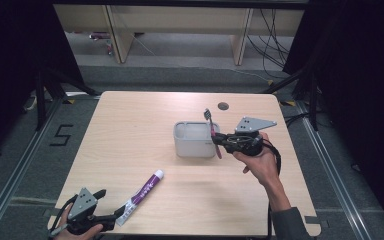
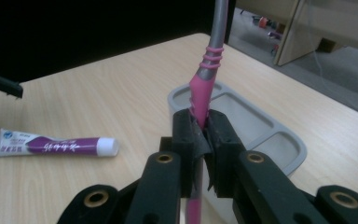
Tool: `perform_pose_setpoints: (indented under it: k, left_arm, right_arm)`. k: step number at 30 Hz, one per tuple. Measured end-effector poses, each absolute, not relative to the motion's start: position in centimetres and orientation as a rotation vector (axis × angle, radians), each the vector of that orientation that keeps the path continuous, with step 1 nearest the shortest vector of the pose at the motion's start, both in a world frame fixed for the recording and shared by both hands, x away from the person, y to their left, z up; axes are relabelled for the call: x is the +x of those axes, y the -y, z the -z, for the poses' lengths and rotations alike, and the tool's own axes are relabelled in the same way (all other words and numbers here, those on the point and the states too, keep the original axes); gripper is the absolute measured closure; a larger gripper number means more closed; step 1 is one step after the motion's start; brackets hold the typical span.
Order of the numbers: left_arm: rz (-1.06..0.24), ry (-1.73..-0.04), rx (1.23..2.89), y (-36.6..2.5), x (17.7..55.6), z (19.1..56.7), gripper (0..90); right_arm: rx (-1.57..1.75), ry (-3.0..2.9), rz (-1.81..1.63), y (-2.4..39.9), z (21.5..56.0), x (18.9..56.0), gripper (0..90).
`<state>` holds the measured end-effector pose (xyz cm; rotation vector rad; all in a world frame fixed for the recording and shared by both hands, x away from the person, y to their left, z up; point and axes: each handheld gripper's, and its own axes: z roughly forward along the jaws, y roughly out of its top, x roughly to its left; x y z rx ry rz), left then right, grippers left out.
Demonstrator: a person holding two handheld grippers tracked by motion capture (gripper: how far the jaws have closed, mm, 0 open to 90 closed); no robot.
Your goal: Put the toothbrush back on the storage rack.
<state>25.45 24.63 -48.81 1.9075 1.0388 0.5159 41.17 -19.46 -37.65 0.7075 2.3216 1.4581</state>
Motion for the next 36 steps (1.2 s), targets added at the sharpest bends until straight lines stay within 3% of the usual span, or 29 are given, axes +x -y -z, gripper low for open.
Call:
perform_pose_setpoints:
  k: [36]
  left_arm:
    - [-0.512,-1.039,1.906,-24.5,25.5,48.8,14.8]
  right_arm:
    - [0.878,-2.136,-1.572,19.1,36.2,44.6,83.1]
